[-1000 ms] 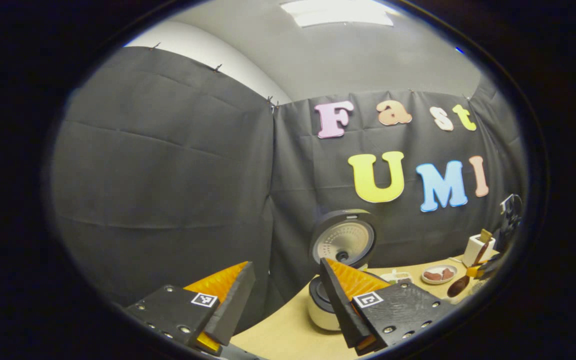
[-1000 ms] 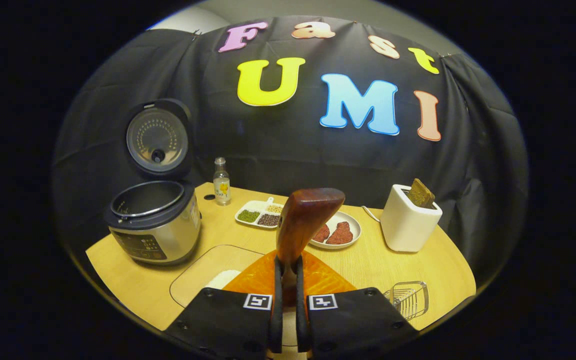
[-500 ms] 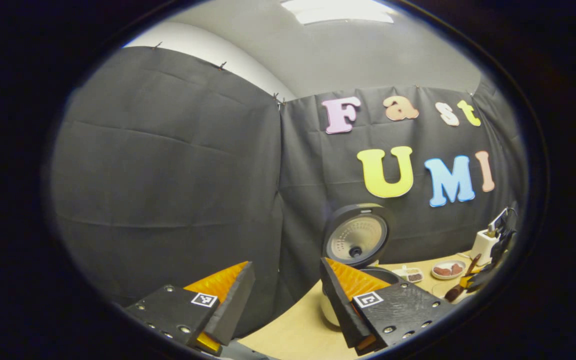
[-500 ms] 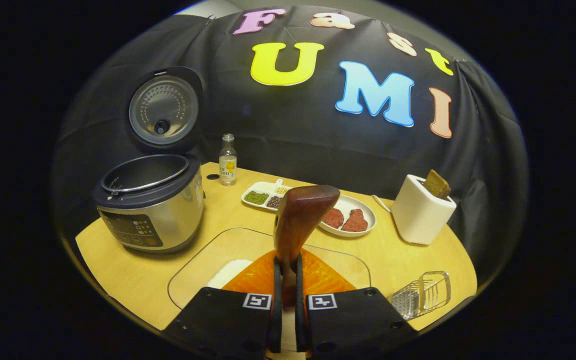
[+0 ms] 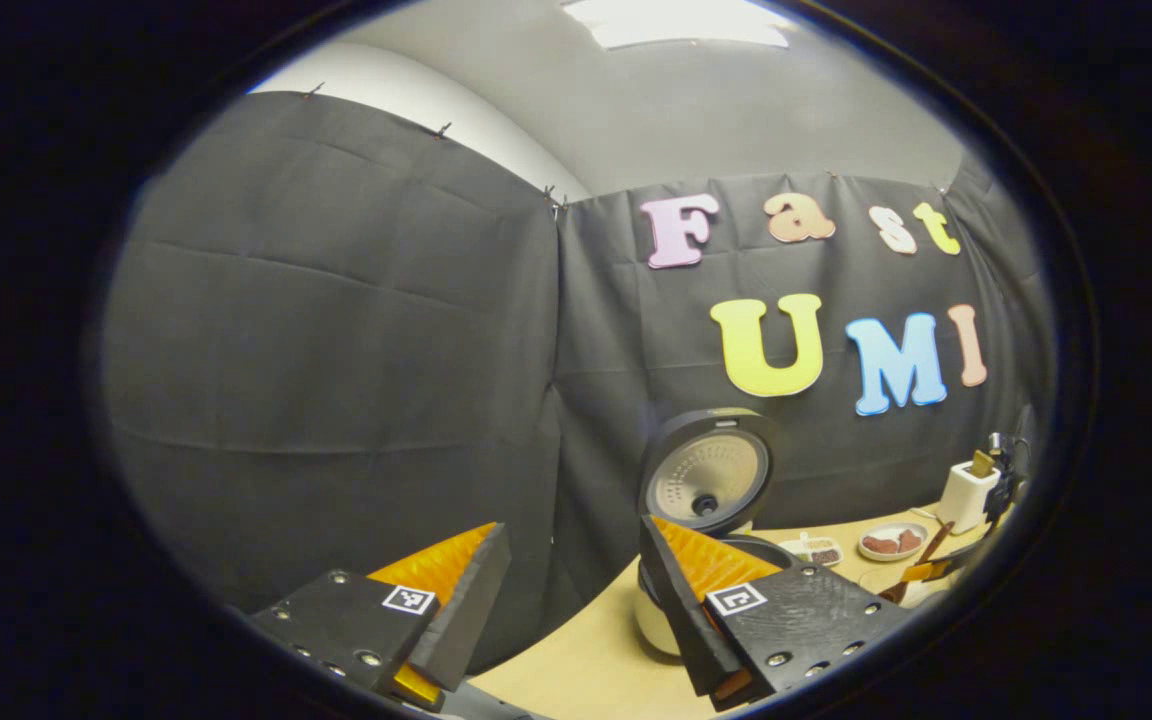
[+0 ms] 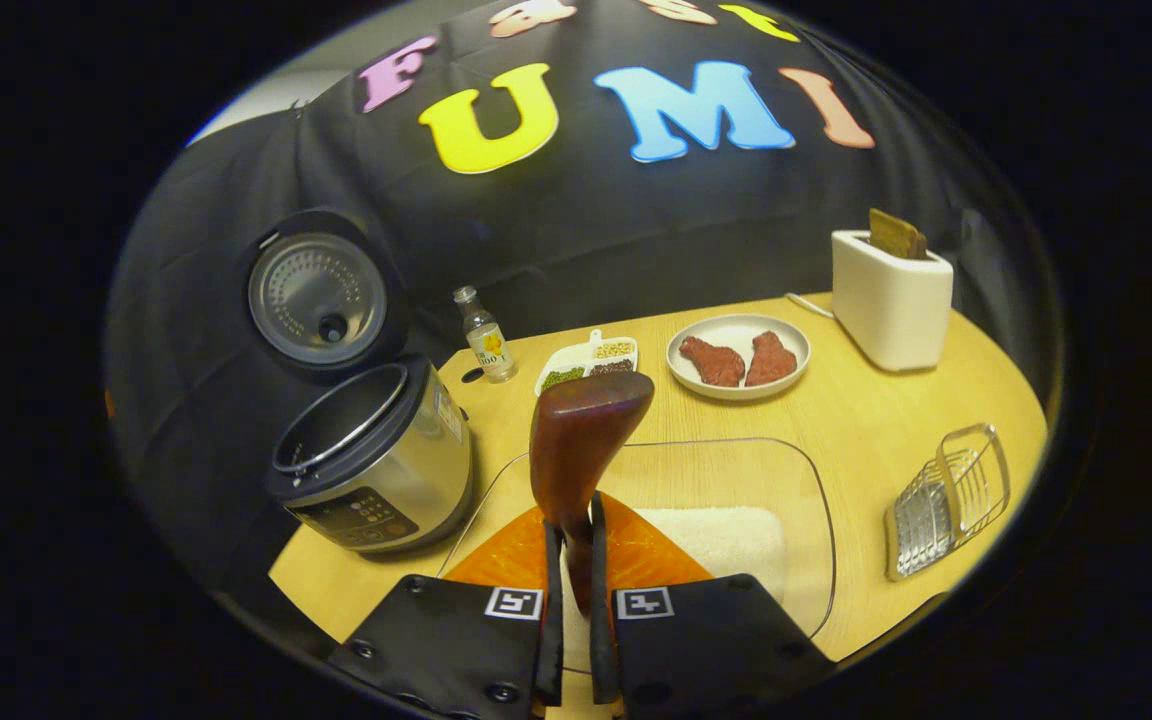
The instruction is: Close the left gripper, press the button to open the rice cooker; take a wooden spoon from the chopstick holder with the right hand, scoop a spoonful of rice and pour it into the rice cooker, then put the wooden spoon back into the chopstick holder.
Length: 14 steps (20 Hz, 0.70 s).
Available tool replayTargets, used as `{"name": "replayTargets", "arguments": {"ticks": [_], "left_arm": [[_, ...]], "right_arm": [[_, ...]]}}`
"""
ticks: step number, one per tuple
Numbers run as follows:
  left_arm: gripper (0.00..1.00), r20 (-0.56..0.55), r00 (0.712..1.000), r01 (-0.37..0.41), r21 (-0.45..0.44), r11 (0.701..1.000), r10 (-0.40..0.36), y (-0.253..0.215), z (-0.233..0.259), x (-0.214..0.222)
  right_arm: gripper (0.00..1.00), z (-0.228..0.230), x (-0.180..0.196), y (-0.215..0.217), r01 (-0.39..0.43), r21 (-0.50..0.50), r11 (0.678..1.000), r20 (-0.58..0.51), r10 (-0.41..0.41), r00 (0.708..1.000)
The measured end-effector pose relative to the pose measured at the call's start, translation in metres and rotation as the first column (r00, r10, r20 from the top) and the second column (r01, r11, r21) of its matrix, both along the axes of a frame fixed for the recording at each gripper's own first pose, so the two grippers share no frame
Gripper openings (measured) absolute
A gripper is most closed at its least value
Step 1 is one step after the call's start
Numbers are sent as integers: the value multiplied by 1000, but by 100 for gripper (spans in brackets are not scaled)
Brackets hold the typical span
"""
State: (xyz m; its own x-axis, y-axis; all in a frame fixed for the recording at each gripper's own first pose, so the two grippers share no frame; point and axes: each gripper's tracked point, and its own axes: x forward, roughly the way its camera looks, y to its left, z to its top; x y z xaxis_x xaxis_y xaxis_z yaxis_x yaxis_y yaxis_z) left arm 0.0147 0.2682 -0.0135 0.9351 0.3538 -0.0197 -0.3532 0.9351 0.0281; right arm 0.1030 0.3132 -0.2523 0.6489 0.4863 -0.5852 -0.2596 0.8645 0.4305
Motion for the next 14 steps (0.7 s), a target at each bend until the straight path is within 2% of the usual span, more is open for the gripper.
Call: {"name": "replayTargets", "arguments": {"ticks": [3, 7, 14], "left_arm": [[80, 5, 1000, 13, -1, 1000, -13, -8, 4, 4], [80, 9, 1000, 27, -1, 1000, -27, -15, 8, 7], [80, 19, 998, 63, 5, 998, -63, -32, 13, 17]], "right_arm": [[13, -1, 1, -14, 84, 127, 988, -111, -70, 991], [13, 1, 7, -36, 186, 238, 953, -198, -140, 970], [13, 35, 22, -62, 327, 432, 841, -295, -211, 932]]}}
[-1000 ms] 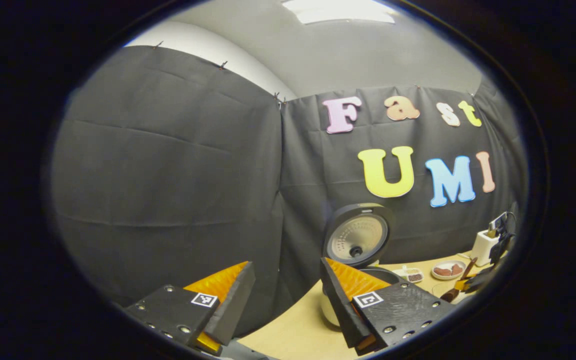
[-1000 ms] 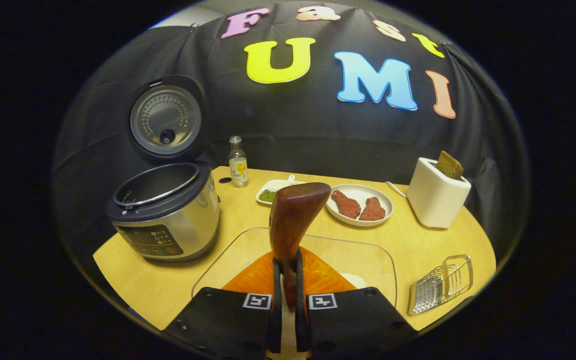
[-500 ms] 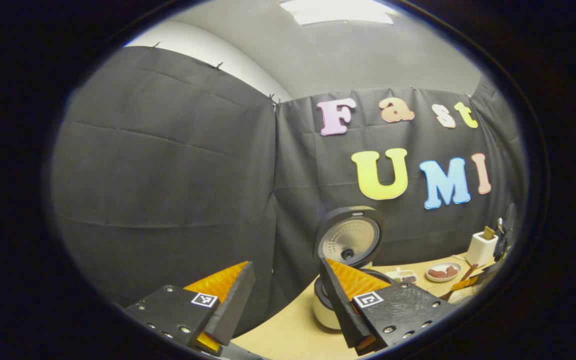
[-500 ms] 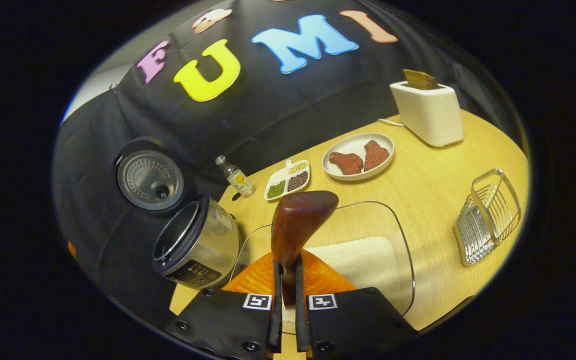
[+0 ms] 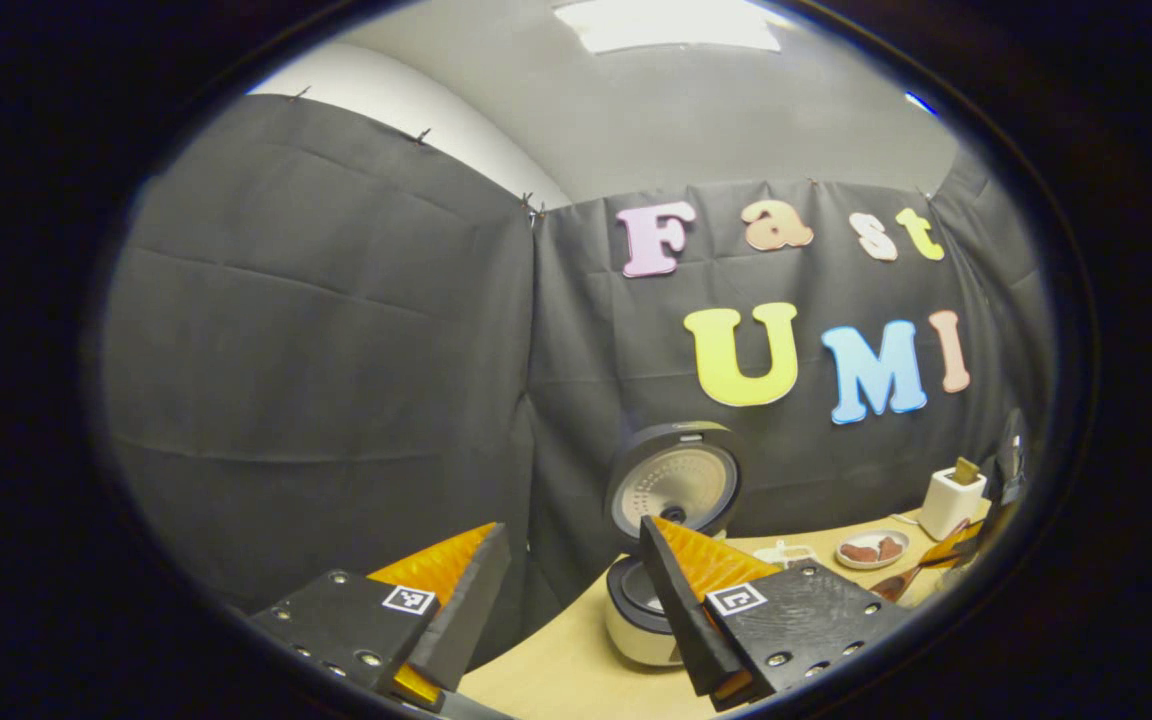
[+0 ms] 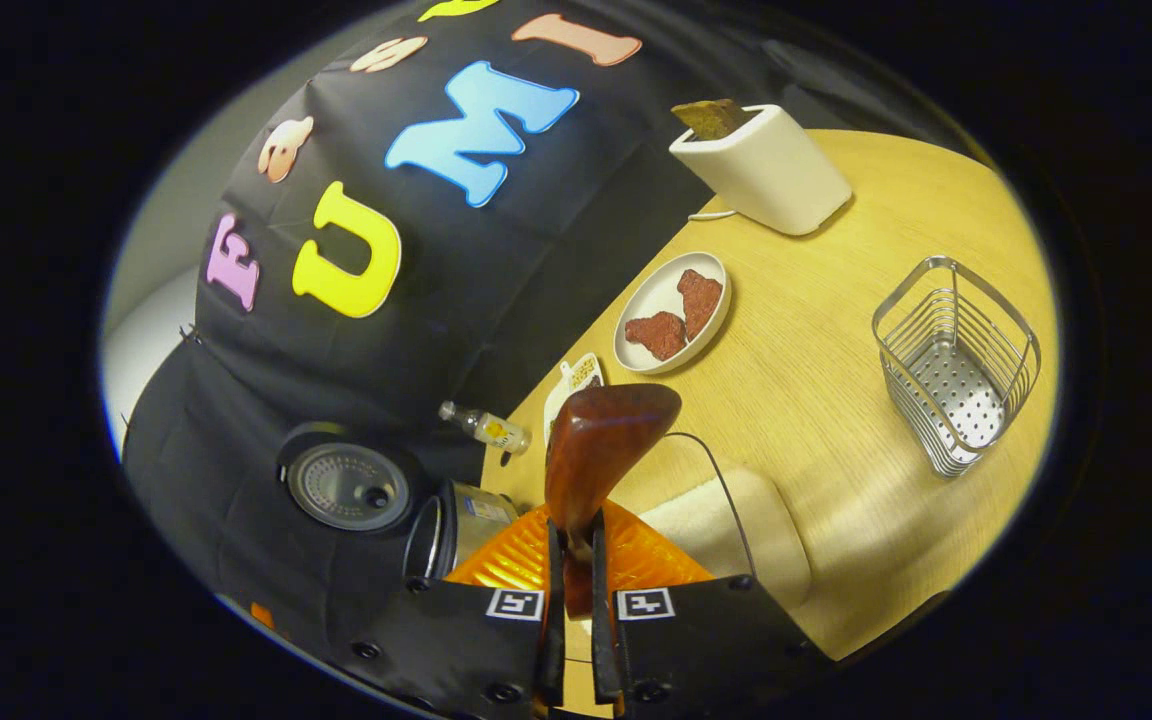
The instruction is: Close the left gripper, press the button to open the rice cooker; take a wooden spoon from the chopstick holder with the right hand, scoop a spoonful of rice and pour it into the rice cooker, then put the wooden spoon back into the chopstick holder.
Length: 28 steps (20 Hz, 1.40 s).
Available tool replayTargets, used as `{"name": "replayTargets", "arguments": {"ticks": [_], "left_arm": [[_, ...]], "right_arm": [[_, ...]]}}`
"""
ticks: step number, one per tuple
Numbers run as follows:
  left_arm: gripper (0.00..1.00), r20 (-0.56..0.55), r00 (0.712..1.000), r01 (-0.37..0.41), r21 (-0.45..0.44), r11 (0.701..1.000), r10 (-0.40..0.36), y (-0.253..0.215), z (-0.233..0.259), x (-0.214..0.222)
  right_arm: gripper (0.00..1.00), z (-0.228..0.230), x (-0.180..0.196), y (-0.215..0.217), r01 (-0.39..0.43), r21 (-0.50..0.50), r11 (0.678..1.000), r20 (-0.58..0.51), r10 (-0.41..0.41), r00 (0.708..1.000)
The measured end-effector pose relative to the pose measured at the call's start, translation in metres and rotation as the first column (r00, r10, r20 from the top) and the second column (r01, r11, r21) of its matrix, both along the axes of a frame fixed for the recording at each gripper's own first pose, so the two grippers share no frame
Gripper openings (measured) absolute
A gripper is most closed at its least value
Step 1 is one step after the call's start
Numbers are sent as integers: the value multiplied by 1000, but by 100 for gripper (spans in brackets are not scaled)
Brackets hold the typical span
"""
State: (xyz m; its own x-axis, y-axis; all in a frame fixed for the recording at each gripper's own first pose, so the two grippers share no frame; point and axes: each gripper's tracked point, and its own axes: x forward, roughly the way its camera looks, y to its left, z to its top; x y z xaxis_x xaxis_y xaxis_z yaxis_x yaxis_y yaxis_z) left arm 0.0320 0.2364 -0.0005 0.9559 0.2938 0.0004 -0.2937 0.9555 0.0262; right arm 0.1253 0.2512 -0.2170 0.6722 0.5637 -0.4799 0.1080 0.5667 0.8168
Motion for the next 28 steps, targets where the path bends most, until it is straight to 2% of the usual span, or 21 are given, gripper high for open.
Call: {"name": "replayTargets", "arguments": {"ticks": [5, 6, 8, 9, 12, 21, 27, 28], "left_arm": [[83, -8, 1000, 3, -13, 1000, -4, 4, -6, 2], [80, -11, 1000, 1, -16, 1000, -1, 7, -9, 2], [80, -20, 1000, -9, -17, 1000, 8, 13, -13, 0], [80, -24, 1000, -15, -19, 1000, 14, 18, -16, -2], [80, -26, 999, -33, -21, 999, 32, 31, -16, -6], [80, -43, 995, -94, -17, 995, 94, 73, -28, -16], [80, -63, 989, -138, -13, 990, 137, 94, -40, -27], [80, -66, 988, -144, -16, 989, 143, 97, -42, -29]], "right_arm": [[13, 34, 16, 14, 10, 100, 995, 14, -11, 1000], [12, 40, 18, 21, 3, 117, 993, 18, -6, 1000], [9, 54, 25, 40, -11, 155, 988, 28, 6, 1000], [12, 61, 29, 51, -20, 175, 984, 35, 14, 999], [12, 78, 36, 84, -59, 205, 977, 57, 48, 997], [12, 95, 47, 190, -179, 224, 958, 119, 155, 981], [12, 85, 40, 251, -270, 157, 950, 151, 247, 957], [9, 82, 39, 260, -289, 132, 948, 159, 267, 950]]}}
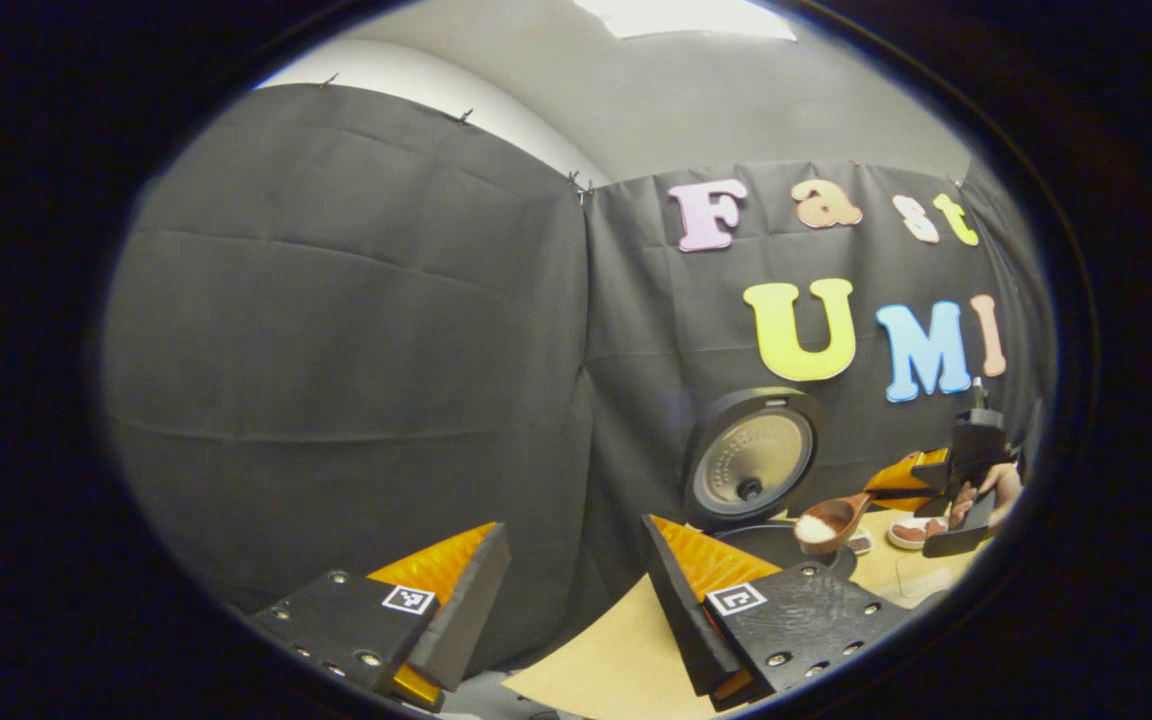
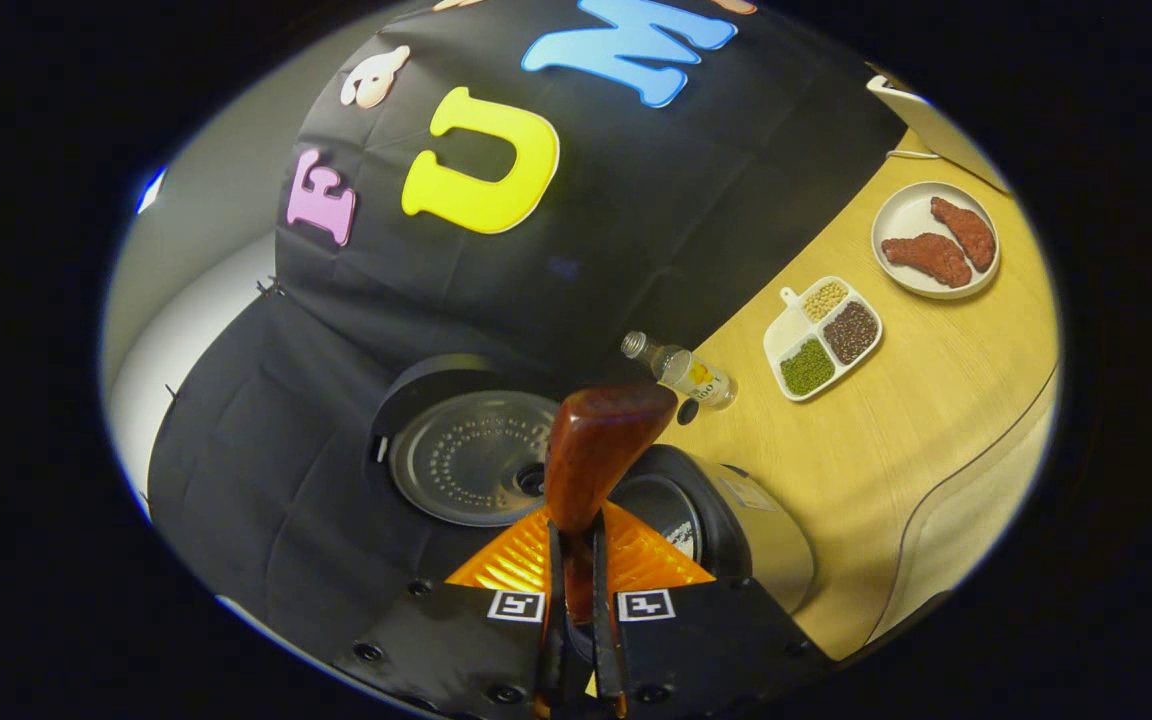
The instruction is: Close the left gripper, press the button to open the rice cooker; take a wooden spoon from the chopstick holder with the right hand, scoop a spoonful of rice and pour it into the rice cooker, then put the wooden spoon back into the chopstick holder.
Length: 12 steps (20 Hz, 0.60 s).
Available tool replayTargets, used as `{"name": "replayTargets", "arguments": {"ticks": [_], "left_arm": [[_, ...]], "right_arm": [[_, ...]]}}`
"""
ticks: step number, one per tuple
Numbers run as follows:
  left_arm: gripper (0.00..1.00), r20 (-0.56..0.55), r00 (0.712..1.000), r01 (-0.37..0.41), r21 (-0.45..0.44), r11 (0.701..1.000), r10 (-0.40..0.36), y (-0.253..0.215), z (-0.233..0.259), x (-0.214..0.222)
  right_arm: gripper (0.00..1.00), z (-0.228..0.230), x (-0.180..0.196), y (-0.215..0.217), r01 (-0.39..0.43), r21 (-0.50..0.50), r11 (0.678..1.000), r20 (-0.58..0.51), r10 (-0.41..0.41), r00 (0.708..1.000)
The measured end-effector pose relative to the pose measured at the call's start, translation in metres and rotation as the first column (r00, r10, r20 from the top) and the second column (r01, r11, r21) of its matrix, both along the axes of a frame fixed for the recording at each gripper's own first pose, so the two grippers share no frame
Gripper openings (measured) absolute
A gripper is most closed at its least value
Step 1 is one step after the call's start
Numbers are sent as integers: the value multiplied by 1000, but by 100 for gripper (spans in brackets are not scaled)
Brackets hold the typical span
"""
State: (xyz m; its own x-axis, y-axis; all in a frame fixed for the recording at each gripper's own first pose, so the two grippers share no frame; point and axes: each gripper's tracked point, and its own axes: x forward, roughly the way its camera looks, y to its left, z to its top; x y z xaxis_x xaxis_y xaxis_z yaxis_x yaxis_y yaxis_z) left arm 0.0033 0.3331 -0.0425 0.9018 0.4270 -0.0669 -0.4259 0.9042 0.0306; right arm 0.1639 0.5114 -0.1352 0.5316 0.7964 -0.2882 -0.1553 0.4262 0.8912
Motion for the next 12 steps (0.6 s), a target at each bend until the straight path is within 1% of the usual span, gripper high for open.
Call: {"name": "replayTargets", "arguments": {"ticks": [1, 2, 3, 4, 5, 6, 7, 8, 9, 10, 12], "left_arm": [[83, -1, 1000, -7, -1, 1000, 7, 2, -1, -1], [80, -3, 1000, -14, -2, 1000, 14, 3, -2, -4], [83, -6, 1000, -21, -3, 1000, 21, 5, -4, -3], [83, -8, 1000, -26, -4, 1000, 26, 7, -5, -5], [80, -12, 999, -31, -6, 1000, 31, 8, -7, -5], [83, -17, 999, -36, -8, 999, 36, 8, -10, -5], [80, -20, 999, -40, -10, 999, 40, 8, -12, -7], [83, -22, 999, -45, -12, 999, 44, 8, -13, -8], [80, -24, 999, -47, -15, 999, 47, 8, -13, -8], [83, -24, 999, -49, -16, 999, 48, 7, -14, -8], [81, -24, 998, -52, -16, 999, 52, 7, -14, -7]], "right_arm": [[12, -4, 0, 8, -15, -32, 999, 19, 16, 1000], [12, -11, 0, 16, -31, -69, 997, 41, 34, 999], [12, -17, 1, 22, -47, -106, 993, 67, 54, 996], [12, -21, 0, 28, -66, -142, 988, 96, 80, 992], [17, -22, -3, 33, -83, -175, 981, 126, 106, 986], [13, -23, -5, 39, -98, -210, 973, 159, 133, 978], [12, -25, -6, 43, -110, -245, 963, 194, 160, 968], [12, -26, -6, 47, -117, -282, 952, 228, 185, 956], [12, -27, -6, 49, -120, -319, 940, 260, 209, 943], [12, -26, -8, 51, -122, -353, 928, 290, 232, 928], [13, -27, -7, 51, -118, -413, 903, 350, 277, 895]]}}
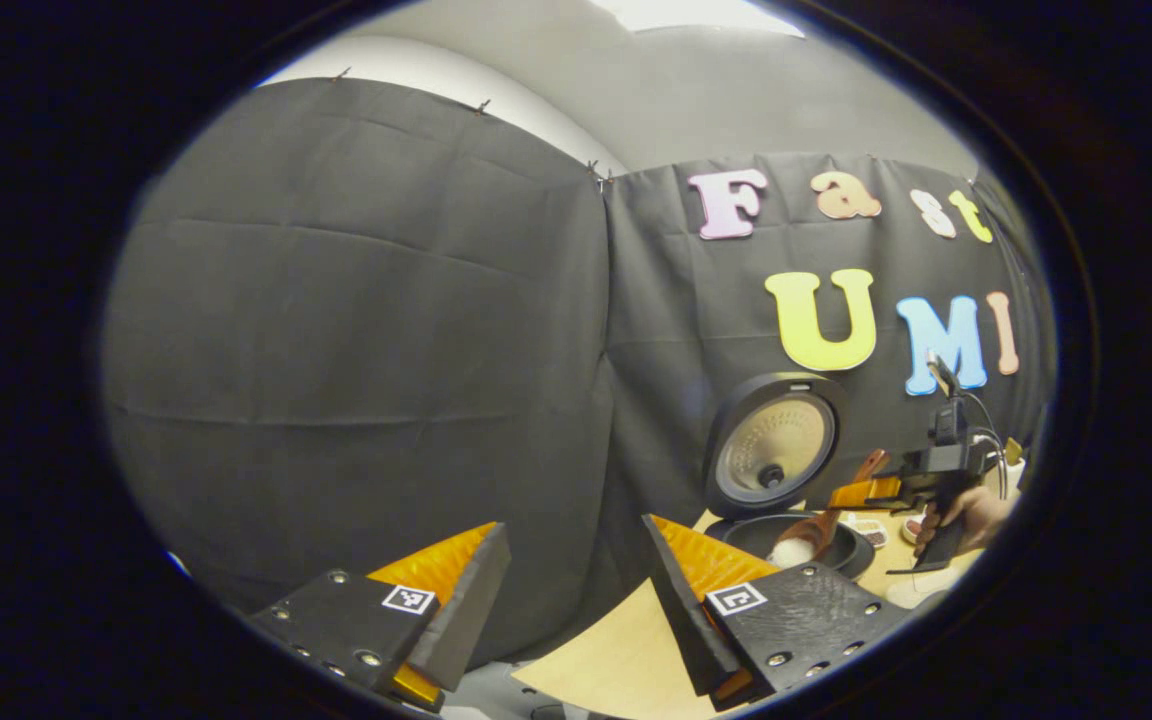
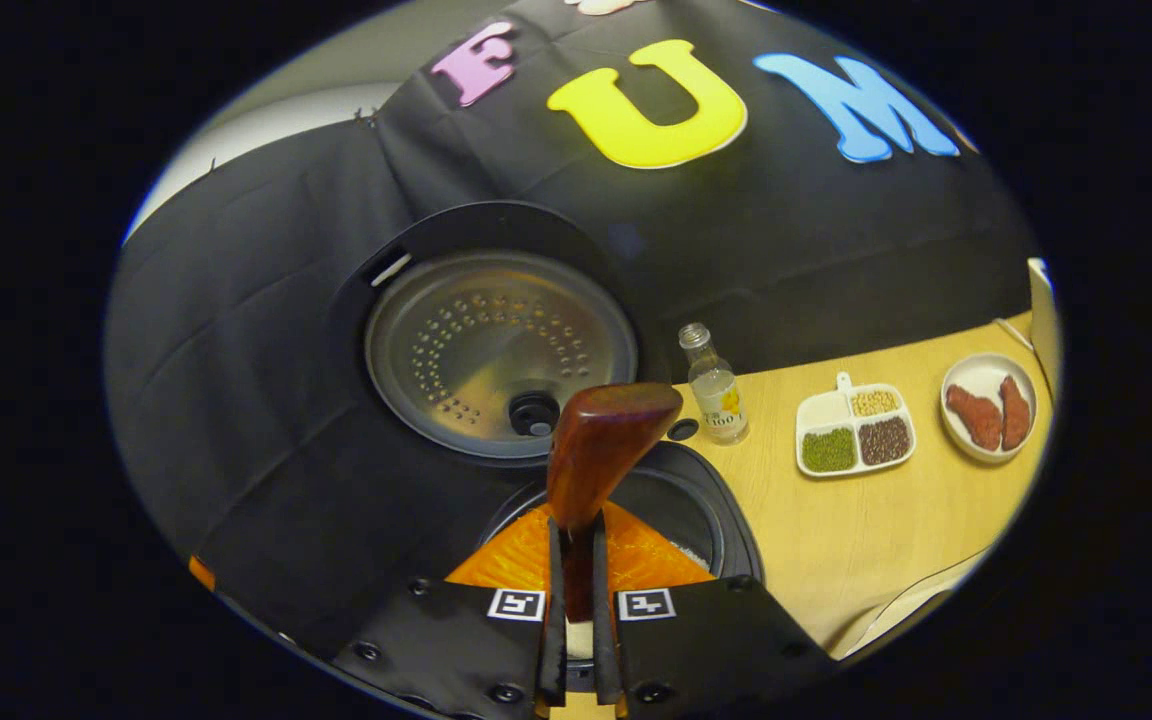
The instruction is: Close the left gripper, press the button to open the rice cooker; take a wooden spoon from the chopstick holder with the right hand, scoop a spoonful of rice and pour it into the rice cooker, then put the wooden spoon back into the chopstick holder.
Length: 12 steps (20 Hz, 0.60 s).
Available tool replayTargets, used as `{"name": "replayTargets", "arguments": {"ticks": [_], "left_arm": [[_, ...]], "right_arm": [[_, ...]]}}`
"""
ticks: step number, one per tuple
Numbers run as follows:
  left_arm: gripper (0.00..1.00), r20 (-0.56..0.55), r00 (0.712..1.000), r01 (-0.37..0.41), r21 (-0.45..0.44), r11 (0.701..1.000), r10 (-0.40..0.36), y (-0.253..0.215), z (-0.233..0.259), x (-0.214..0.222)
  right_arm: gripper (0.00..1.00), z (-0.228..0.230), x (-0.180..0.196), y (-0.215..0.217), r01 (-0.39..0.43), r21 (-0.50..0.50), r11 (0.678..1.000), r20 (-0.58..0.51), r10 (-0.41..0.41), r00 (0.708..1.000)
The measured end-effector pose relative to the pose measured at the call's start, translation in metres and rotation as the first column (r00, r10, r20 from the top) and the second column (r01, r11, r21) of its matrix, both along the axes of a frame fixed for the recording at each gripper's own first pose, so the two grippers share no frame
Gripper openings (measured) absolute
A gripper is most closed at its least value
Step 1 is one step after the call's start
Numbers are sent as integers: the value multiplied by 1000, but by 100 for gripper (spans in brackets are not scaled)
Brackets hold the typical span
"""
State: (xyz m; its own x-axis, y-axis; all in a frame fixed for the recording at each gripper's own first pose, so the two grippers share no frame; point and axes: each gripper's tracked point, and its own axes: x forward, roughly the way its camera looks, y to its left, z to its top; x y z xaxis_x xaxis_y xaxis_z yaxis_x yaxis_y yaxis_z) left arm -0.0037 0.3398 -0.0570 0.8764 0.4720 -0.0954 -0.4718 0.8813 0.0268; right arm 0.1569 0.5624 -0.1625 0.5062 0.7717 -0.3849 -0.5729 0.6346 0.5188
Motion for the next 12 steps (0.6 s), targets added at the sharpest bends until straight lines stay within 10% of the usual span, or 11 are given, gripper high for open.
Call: {"name": "replayTargets", "arguments": {"ticks": [6, 12], "left_arm": [[80, 5, 1000, 4, -6, 1000, -4, -4, 1, 3], [80, 12, 1000, 12, -10, 1000, -12, -7, 1, 7]], "right_arm": [[13, 9, 5, -8, -54, -190, 980, 264, 104, 959], [12, 22, 8, -11, -45, -371, 928, 538, 254, 804]]}}
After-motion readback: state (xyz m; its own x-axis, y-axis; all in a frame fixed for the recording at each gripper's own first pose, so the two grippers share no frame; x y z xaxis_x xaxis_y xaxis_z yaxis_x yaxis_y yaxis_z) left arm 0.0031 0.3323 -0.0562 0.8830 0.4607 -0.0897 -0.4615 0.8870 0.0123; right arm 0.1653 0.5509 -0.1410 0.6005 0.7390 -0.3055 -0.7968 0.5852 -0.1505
